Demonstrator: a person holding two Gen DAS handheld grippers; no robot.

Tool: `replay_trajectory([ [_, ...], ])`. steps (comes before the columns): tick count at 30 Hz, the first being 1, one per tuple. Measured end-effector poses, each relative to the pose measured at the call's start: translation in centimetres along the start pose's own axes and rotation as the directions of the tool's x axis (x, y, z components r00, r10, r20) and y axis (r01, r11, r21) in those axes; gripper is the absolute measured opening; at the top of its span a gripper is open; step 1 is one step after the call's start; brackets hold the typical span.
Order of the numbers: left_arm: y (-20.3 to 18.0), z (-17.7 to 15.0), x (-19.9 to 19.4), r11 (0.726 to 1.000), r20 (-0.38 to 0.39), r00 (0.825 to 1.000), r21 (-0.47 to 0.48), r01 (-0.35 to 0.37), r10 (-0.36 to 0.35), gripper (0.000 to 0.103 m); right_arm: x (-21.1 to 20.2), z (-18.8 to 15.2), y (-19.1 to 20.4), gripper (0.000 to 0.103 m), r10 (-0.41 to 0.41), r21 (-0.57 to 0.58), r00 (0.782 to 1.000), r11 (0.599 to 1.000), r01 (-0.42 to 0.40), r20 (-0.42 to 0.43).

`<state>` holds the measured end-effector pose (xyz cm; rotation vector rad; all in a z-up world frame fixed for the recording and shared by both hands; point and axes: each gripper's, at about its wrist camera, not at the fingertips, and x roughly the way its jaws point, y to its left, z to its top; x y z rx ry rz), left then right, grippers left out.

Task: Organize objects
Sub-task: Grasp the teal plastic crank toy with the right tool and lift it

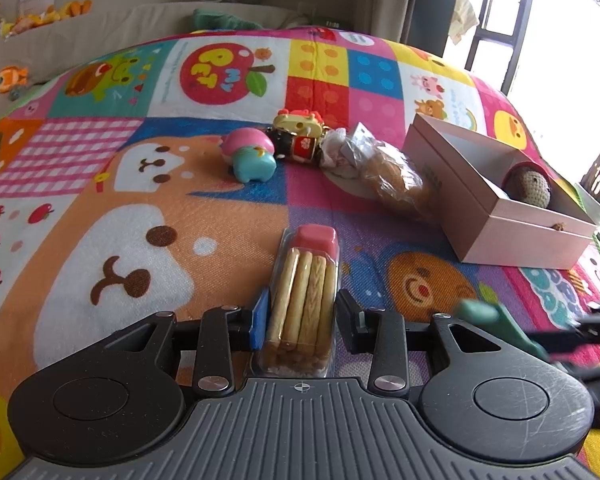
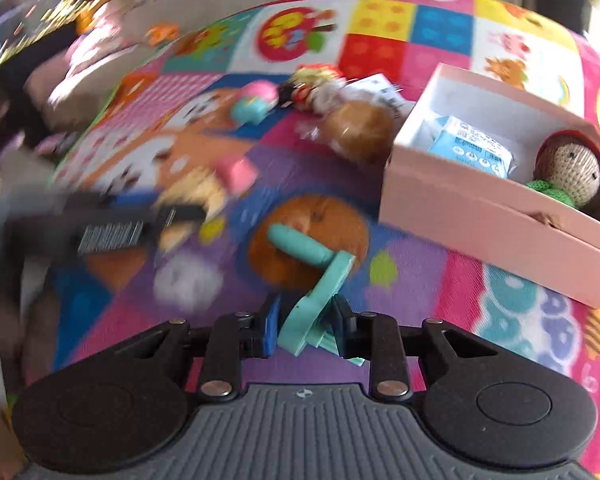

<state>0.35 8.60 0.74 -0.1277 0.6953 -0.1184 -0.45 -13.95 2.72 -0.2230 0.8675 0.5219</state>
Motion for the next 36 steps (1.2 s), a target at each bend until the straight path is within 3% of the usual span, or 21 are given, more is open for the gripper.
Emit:
replay_trajectory([
  [2, 0.0, 0.0, 0.0, 1.000, -0.004, 1.000, -0.004, -0.005, 0.005, 0.040, -1.3, -1.3, -0.3, 0.033, -0.059, -0.061, 0.998, 0.996, 0.059, 0.013],
  [4, -0.2, 0.1, 0.0, 1.000, -0.009, 1.000, -0.007, -0.013, 0.013, 0.040, -2.2, -2.3, -0.7, 0.040, -0.166, -0.122, 0.985, 0.978, 0.169, 0.039],
  [5, -0.3, 0.1, 0.0, 1.000, -0.011, 1.000, -0.006, -0.017, 0.017, 0.040, -2.4, -2.8, -1.0, 0.045, -0.229, -0.151, 0.972, 0.960, 0.236, 0.061],
  [8, -0.5, 0.1, 0.0, 1.000, -0.012, 1.000, -0.002, -0.024, 0.024, 0.040, -2.5, -3.5, -2.0, 0.054, -0.415, -0.181, 0.902, 0.884, 0.430, 0.115],
  [9, -0.5, 0.1, -0.1, 1.000, -0.013, 1.000, -0.001, -0.023, 0.023, 0.040, -2.8, -3.5, -2.6, 0.055, -0.421, -0.154, 0.900, 0.888, 0.434, 0.110],
  [13, -0.6, 0.0, -0.1, 1.000, -0.013, 1.000, -0.001, -0.022, 0.022, 0.040, -4.9, -3.1, -4.7, 0.089, -0.281, 0.067, 0.954, 0.959, 0.275, 0.107],
  [18, -0.9, 0.0, -0.2, 0.999, -0.009, 0.999, 0.005, -0.035, 0.035, 0.040, -4.5, -3.0, -5.3, 0.090, -0.273, 0.217, 0.954, 0.946, 0.242, 0.126],
  [22, -0.9, 0.0, -0.2, 1.000, -0.010, 1.000, 0.000, -0.029, 0.029, 0.040, -2.0, -2.8, -6.1, 0.090, -0.288, 0.269, 0.955, 0.928, 0.258, 0.076],
  [24, -0.9, 0.0, -0.2, 0.999, -0.010, 0.999, 0.002, -0.032, 0.032, 0.040, -1.2, -2.9, -6.4, 0.089, -0.286, 0.276, 0.957, 0.925, 0.261, 0.053],
  [27, -0.9, 0.0, -0.1, 0.999, -0.011, 0.999, 0.004, -0.039, 0.039, 0.040, -1.0, -2.8, -6.2, 0.071, -0.258, 0.265, 0.965, 0.935, 0.236, 0.052],
  [36, -2.0, 0.1, -0.1, 0.996, -0.020, 0.997, 0.049, -0.073, 0.074, 0.038, -3.1, -2.4, -3.7, 0.070, -0.191, 0.155, 0.976, 0.973, 0.174, 0.105],
])
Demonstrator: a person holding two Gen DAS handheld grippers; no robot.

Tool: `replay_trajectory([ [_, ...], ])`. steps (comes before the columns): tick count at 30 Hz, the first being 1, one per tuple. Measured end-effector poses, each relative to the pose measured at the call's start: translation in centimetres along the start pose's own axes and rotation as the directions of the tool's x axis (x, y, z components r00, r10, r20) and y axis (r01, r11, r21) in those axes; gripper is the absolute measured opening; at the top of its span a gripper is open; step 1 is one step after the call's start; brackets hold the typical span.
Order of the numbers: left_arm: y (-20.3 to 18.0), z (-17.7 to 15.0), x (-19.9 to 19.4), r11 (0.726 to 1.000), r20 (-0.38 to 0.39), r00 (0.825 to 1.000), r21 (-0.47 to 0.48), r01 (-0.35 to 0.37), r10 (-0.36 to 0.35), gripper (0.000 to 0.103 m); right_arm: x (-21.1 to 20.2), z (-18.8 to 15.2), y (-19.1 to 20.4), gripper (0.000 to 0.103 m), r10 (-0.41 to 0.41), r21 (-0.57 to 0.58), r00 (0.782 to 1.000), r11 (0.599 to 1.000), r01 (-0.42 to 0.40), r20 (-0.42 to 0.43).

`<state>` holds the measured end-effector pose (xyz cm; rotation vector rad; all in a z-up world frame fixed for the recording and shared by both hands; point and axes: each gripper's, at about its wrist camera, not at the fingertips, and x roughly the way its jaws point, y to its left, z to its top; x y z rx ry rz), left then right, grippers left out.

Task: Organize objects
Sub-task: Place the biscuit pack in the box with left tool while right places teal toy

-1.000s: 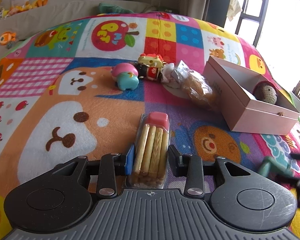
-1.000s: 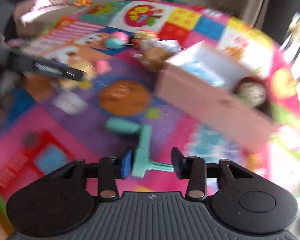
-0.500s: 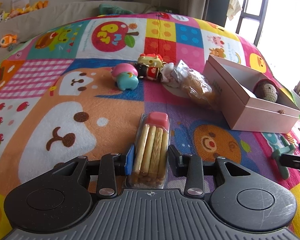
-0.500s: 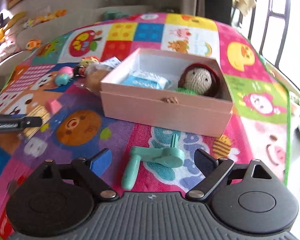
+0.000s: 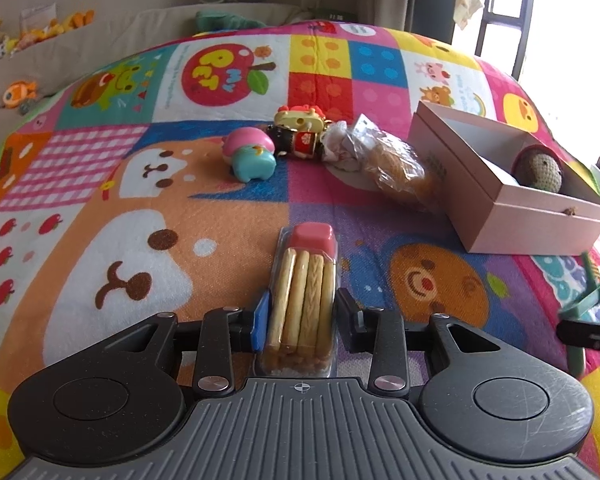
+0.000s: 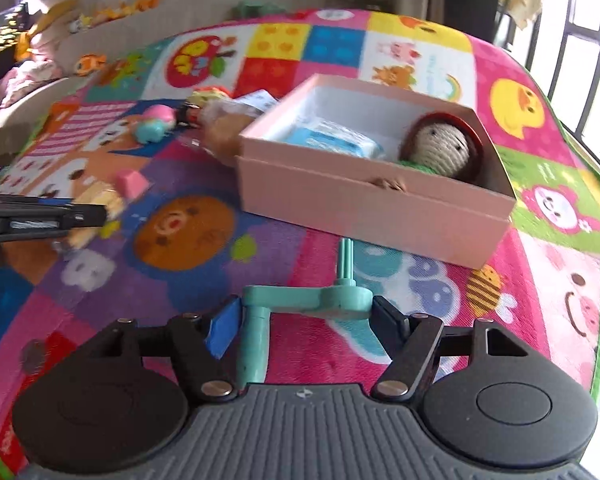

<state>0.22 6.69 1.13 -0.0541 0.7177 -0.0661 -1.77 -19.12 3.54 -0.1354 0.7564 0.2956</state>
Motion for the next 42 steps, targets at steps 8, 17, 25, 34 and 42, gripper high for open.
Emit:
replay_trajectory([
  [8, -0.7, -0.9, -1.9, 0.995, -0.015, 0.995, 0.004, 0.097, -0.097, 0.037, -4.5, 1.7, -0.6, 0.070, 0.015, -0.024, 0.991, 1.000, -0.012, 0.130],
  [17, -5.0, 6.6, -4.1, 0.962, 0.100, 0.957, 0.043, 0.271, -0.274, 0.036, -7.6, 1.8, -4.5, 0.070, -0.040, 0.062, 0.970, 0.998, 0.026, 0.238],
  [25, -13.5, 16.0, 4.2, 0.912, 0.154, 0.904, -0.037, 0.410, -0.400, 0.037, -7.1, 1.2, -7.8, 0.070, -0.101, 0.153, 0.965, 0.986, 0.065, 0.243],
  [34, -11.9, 11.9, 6.1, 0.921, 0.086, 0.925, -0.093, 0.378, -0.371, 0.034, -6.4, 1.3, -10.7, 0.070, -0.145, 0.225, 0.966, 0.970, 0.095, 0.215],
  [42, -7.6, 5.9, 0.7, 0.943, 0.077, 0.940, 0.068, 0.327, -0.332, 0.034, -4.1, 8.3, -10.5, 0.070, 0.003, 0.234, 0.966, 0.970, -0.065, 0.257],
])
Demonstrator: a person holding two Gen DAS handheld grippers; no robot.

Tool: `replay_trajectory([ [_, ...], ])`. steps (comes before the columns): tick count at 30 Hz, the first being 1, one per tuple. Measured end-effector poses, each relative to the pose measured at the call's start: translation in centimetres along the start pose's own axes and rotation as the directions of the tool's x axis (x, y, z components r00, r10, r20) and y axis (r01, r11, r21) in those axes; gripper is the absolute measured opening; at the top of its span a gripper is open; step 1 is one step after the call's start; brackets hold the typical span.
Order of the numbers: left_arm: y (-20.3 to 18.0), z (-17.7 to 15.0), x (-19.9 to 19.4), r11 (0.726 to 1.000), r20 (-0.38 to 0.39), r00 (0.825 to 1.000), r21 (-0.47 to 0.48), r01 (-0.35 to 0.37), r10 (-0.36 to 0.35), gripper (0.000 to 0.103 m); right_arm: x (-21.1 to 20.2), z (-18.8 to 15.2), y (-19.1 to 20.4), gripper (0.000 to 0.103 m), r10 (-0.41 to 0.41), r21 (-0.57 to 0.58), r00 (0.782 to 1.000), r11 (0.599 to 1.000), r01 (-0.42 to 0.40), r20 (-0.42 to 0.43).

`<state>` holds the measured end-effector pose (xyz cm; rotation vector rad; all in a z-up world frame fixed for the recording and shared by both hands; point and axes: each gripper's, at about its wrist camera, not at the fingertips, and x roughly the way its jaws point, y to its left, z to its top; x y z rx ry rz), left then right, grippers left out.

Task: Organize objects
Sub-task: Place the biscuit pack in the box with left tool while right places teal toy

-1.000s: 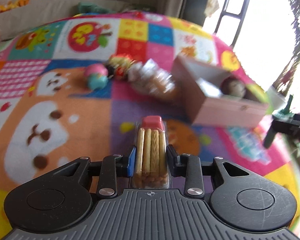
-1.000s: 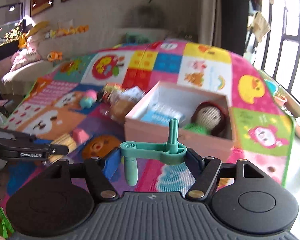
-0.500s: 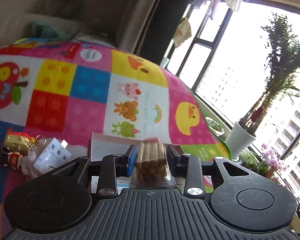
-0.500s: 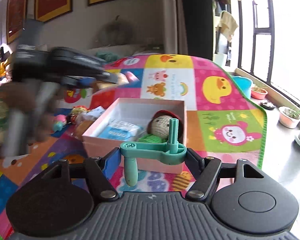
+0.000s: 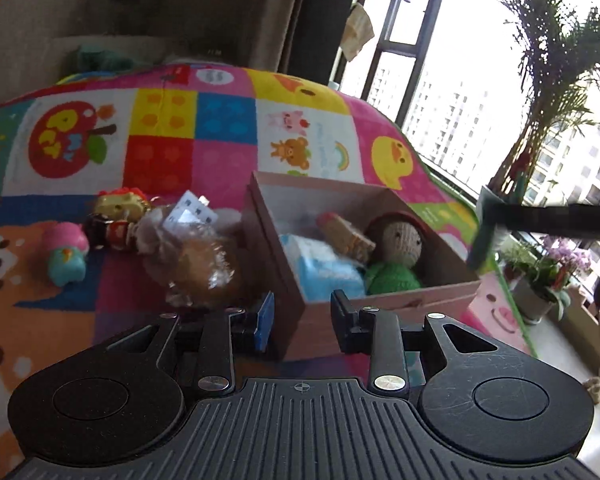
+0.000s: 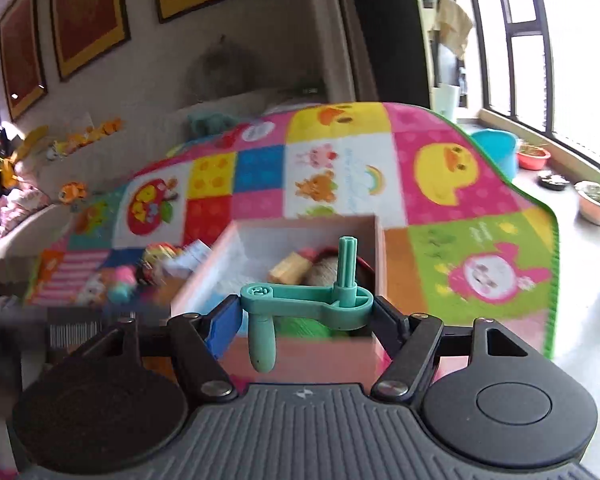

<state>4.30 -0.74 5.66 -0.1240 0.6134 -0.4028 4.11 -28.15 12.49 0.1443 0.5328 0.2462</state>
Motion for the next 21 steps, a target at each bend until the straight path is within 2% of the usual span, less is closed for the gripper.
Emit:
replay_trajectory([
  [3, 1.5, -0.9, -0.5, 0.999, -0.023, 0.999, -0.032, -0.029, 0.028, 0.034, 3.2, 3.9, 1.2, 0.071, -0.002, 0.020, 0.996, 1.000, 0.000, 0.093],
  [5, 2.7, -1.4, -0.8, 0.996, -0.039, 0.997, -0.053, -0.070, 0.068, 0.034, 5.9, 5.7, 2.0, 0.084, -0.045, 0.005, 0.995, 0.999, 0.045, 0.091],
  [6, 3.3, -1.6, -1.1, 0.994, -0.043, 0.995, -0.056, -0.093, 0.091, 0.034, 6.8, 6.0, 2.3, 0.084, -0.067, 0.006, 0.994, 0.998, 0.067, 0.085],
  [8, 4.6, -1.8, -1.5, 0.989, -0.046, 0.990, -0.061, -0.135, 0.132, 0.034, 7.7, 5.7, 2.8, 0.084, -0.062, 0.007, 0.997, 0.998, 0.062, 0.052],
  [11, 6.8, -1.8, -2.0, 0.978, -0.047, 0.983, -0.100, -0.182, 0.178, 0.034, 7.4, 3.2, 3.4, 0.085, -0.048, -0.004, 0.999, 0.999, 0.048, 0.014],
  [14, 8.2, -0.3, -2.0, 0.973, -0.006, 0.983, -0.139, -0.184, 0.185, 0.034, 6.1, -0.5, 4.0, 0.085, -0.095, -0.076, 0.995, 0.993, 0.095, -0.002],
  [17, 9.0, 2.7, -0.5, 0.975, 0.043, 0.982, -0.135, -0.177, 0.184, 0.034, 4.6, -4.2, 3.8, 0.085, -0.145, -0.114, 0.989, 0.983, 0.141, -0.020],
  [21, 10.6, 8.5, 4.6, 0.977, 0.059, 0.985, -0.152, -0.152, 0.162, 0.034, 2.9, -8.0, 2.7, 0.085, -0.184, -0.081, 0.983, 0.980, 0.181, -0.030],
])
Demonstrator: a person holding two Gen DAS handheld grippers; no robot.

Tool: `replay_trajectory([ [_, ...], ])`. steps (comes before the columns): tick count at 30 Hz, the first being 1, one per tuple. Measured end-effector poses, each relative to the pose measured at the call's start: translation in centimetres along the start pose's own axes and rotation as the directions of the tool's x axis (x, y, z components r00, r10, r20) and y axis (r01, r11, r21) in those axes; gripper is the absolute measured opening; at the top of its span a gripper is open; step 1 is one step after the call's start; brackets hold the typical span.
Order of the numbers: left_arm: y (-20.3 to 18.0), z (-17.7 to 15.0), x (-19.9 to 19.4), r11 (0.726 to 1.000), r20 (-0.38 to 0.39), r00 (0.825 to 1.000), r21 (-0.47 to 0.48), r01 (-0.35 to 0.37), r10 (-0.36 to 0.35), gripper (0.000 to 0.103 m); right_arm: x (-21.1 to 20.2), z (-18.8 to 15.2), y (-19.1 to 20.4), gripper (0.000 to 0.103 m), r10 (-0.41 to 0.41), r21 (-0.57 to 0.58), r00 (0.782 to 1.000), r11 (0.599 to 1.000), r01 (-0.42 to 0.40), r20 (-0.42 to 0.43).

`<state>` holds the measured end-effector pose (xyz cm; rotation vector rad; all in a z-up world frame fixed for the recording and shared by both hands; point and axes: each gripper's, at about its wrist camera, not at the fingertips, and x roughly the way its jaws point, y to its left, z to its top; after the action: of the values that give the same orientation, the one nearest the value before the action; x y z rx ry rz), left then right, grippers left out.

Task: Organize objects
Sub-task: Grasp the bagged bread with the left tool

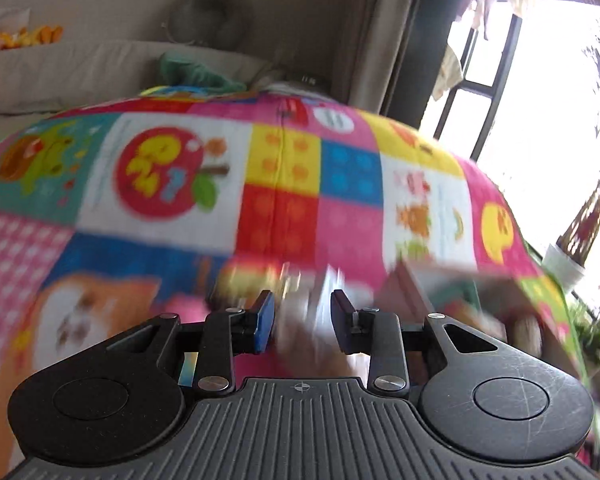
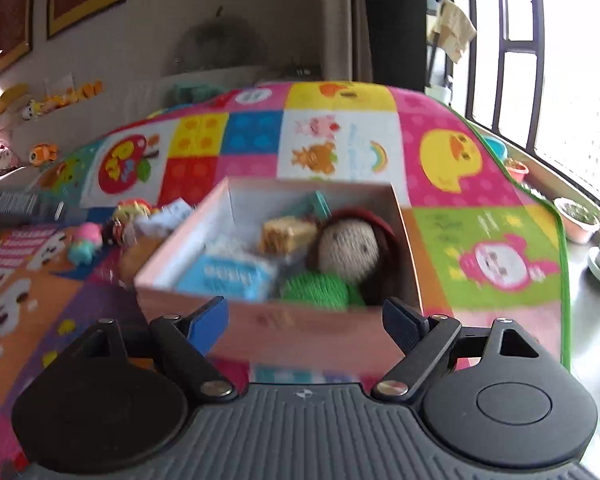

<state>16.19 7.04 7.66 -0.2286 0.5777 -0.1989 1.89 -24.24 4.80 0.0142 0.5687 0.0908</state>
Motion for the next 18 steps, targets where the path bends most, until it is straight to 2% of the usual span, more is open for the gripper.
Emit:
replay_trajectory([
  [2, -0.1, 2.4, 4.1, 1.000, -0.047, 0.999, -0.019, -0.003, 0.003, 0.034, -0.7, -1.5, -0.2, 0.085, -0.053, -0.005, 0.998, 0.999, 0.053, 0.039],
  [5, -0.5, 4.2, 10.3, 0.997, -0.133, 0.989, -0.025, -0.070, 0.066, 0.034, -1.1, -2.6, -0.8, 0.085, -0.076, 0.045, 0.995, 0.996, 0.073, 0.066],
  [7, -1.0, 4.2, 13.3, 0.996, -0.186, 0.979, -0.004, -0.088, 0.085, 0.034, -1.4, -3.0, -1.5, 0.085, -0.080, 0.085, 0.994, 0.994, 0.073, 0.079],
  [10, -1.0, 2.9, 16.2, 0.998, -0.306, 0.951, -0.011, -0.060, 0.054, 0.031, -1.3, -3.6, -2.1, 0.085, -0.108, 0.103, 0.989, 0.990, 0.098, 0.100],
  [12, -1.4, 2.0, 16.0, 0.999, -0.334, 0.941, 0.033, -0.038, 0.047, 0.027, -0.9, -3.6, -2.5, 0.085, -0.105, 0.124, 0.991, 0.988, 0.093, 0.087],
  [14, -2.1, 1.0, 14.6, 0.994, -0.353, 0.935, 0.110, 0.014, 0.026, 0.026, -1.0, -3.7, -2.7, 0.087, -0.102, 0.138, 0.990, 0.986, 0.088, 0.096],
  [18, -3.0, -2.4, 9.5, 0.978, -0.405, 0.913, 0.175, 0.116, -0.036, 0.026, -0.9, -3.7, -3.1, 0.089, -0.102, 0.165, 0.990, 0.983, 0.086, 0.095],
])
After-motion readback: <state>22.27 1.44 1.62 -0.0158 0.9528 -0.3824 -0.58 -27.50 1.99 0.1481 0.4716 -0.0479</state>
